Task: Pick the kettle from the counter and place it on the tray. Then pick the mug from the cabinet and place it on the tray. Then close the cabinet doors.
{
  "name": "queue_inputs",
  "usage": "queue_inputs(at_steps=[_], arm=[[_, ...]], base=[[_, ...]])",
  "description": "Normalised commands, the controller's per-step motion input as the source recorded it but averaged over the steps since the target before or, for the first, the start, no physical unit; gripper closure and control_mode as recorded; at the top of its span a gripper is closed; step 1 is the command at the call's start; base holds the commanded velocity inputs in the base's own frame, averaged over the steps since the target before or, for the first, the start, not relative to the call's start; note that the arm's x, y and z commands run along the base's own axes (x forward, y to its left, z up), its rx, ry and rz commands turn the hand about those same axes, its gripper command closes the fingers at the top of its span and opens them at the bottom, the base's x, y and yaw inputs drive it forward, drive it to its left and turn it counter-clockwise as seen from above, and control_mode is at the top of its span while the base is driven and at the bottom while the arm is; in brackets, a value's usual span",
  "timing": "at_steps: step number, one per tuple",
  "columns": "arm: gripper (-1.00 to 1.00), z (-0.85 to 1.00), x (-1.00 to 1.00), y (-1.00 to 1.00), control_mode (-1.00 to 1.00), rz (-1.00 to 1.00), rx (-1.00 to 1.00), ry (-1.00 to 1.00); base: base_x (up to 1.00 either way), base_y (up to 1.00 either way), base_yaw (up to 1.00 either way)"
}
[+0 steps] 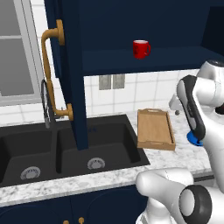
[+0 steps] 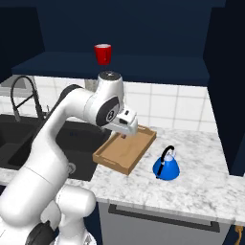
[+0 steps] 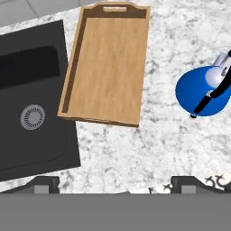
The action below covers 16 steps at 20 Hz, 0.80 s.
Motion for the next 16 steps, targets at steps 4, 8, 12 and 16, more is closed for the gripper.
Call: queue_inputs(at_steps=[4, 8, 12, 16], arm=[[-1.0, -0.47, -0.22, -0.87, -1.0, -0.14, 0.01, 0.0], [-1.0, -0.44, -0.24, -0.72, -1.0, -0.13, 0.01, 0.0], [-1.0, -0.3, 0.0, -0.46, -1.0, -0.08, 0.0, 0.04], [-1.0, -0.23, 0.07, -0.5, -1.0, 0.0, 0.0, 0.01]], base=[[0.0, 0.0, 0.0], [0.0, 0.0, 0.0], [0.0, 0.0, 0.0], [0.0, 0.0, 0.0]])
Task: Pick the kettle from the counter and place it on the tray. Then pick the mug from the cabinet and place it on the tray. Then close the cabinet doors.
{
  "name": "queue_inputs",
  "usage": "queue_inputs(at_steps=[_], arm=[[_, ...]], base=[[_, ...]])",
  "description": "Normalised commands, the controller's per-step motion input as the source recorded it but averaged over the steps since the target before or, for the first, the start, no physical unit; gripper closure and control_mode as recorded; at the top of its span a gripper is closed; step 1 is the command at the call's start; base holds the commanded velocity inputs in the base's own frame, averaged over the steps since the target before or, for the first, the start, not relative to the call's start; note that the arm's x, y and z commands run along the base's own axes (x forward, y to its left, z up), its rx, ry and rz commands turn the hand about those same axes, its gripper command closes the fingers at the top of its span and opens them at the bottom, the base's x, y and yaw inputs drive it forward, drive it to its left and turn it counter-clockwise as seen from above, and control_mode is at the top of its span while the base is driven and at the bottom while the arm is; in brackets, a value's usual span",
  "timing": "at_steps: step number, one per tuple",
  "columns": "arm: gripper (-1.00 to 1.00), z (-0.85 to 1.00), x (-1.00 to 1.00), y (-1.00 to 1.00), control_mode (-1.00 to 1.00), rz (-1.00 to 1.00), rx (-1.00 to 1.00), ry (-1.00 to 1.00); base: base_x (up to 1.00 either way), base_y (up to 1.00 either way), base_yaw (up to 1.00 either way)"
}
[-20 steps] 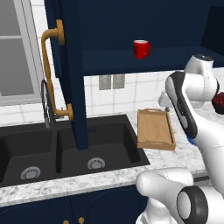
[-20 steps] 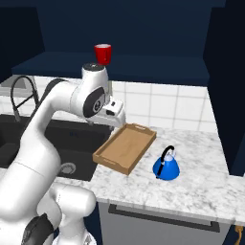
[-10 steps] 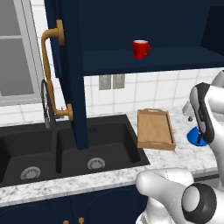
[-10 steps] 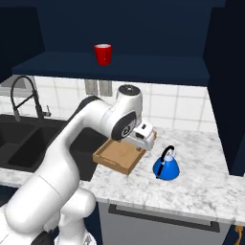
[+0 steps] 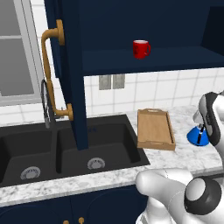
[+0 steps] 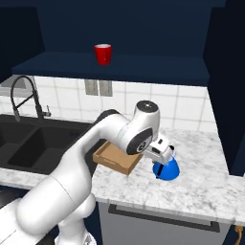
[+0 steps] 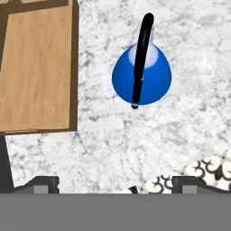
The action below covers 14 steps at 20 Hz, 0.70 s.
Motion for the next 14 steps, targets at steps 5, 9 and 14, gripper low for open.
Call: queue_inputs(at_steps=[5, 9, 14], arm=[[-1.0, -0.08, 0.14, -0.4, -1.0, 0.0, 0.0, 0.21], [-1.0, -0.05, 0.05, -0.39, -1.0, 0.0, 0.0, 0.13], [-1.0, -0.06, 0.13, -0.29, -1.0, 0.0, 0.0, 0.03]], base=[[0.0, 0.0, 0.0], [0.0, 0.0, 0.0], [0.0, 0.0, 0.0]])
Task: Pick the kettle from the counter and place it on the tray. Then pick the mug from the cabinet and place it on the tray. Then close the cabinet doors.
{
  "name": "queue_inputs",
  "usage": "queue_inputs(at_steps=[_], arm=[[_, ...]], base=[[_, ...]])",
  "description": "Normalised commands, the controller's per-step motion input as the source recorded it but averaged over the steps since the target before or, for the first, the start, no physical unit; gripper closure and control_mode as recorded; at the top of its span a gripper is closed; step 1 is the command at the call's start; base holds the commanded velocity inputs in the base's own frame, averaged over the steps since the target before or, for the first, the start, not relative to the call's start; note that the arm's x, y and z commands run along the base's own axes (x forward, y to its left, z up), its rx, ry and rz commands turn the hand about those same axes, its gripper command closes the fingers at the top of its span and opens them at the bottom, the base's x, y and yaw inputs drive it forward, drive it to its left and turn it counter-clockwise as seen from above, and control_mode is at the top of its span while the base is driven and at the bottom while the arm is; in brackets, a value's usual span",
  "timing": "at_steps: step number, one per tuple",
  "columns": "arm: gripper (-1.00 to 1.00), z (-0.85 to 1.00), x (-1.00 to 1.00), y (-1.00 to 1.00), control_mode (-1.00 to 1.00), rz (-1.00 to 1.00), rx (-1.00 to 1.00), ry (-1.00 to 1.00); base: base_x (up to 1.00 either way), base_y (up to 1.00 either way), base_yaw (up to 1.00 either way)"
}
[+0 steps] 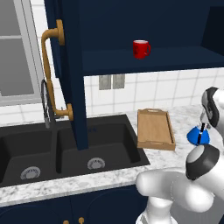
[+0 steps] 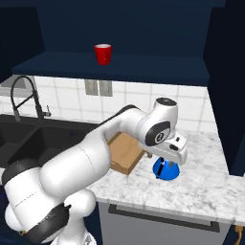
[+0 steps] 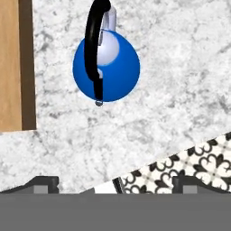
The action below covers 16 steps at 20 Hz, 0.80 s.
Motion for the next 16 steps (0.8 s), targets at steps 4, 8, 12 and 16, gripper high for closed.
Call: queue_inputs(at_steps=[4, 8, 12, 16], arm=[[-1.0, -0.18, 0.52, 0.12, -1.0, 0.0, 0.0, 0.0], [-1.0, -0.27, 0.5, 0.12, -1.0, 0.0, 0.0, 0.0], [-1.0, -0.34, 0.35, 0.0, -1.0, 0.0, 0.0, 0.0], [-1.0, -0.34, 0.35, -0.05, -1.0, 0.0, 0.0, 0.0]], base=[[0.0, 0.0, 0.0], [0.0, 0.0, 0.0], [0.0, 0.0, 0.0], [0.0, 0.0, 0.0]])
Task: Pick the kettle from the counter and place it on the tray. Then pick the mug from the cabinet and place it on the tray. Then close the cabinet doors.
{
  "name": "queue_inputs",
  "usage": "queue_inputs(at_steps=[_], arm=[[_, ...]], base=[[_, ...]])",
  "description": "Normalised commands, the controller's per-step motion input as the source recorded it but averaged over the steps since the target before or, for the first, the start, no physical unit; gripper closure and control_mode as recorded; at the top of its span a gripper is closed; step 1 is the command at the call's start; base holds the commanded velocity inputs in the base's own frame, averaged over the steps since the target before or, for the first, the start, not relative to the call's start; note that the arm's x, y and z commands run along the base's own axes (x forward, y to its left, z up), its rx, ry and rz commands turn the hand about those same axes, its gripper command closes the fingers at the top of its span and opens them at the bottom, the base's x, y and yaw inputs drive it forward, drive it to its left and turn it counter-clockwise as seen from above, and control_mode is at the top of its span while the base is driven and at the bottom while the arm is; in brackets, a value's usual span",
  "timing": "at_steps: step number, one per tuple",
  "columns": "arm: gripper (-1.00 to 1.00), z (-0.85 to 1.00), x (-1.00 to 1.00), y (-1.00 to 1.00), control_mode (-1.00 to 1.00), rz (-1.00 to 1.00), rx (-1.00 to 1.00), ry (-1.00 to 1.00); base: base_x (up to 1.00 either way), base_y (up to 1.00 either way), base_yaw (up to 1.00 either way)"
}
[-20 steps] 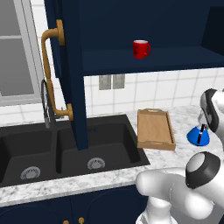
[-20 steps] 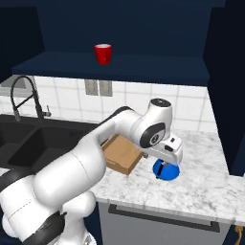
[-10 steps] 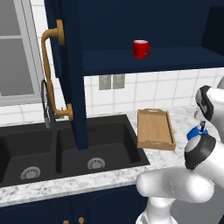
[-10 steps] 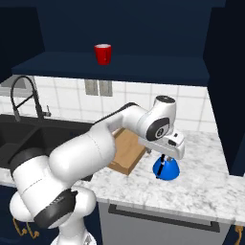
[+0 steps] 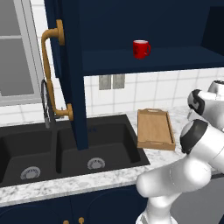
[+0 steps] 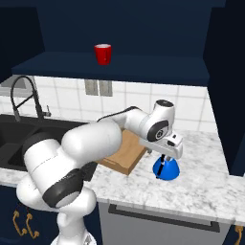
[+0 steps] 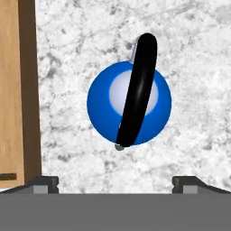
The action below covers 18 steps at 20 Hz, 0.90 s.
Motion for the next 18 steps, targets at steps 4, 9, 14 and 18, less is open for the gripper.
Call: queue_inputs(at_steps=[4, 9, 14, 18], arm=[[-1.0, -0.26, 0.37, -0.2, -1.0, 0.0, 0.0, 0.0], [-1.0, -0.19, 0.29, -0.41, -1.0, 0.0, 0.0, 0.0], [-1.0, -0.04, 0.28, -0.08, -1.0, 0.0, 0.0, 0.0], [-1.0, -0.07, -0.02, 0.0, -1.0, 0.0, 0.0, -0.03]], base=[[0.0, 0.0, 0.0], [0.0, 0.0, 0.0], [0.0, 0.0, 0.0], [0.0, 0.0, 0.0]])
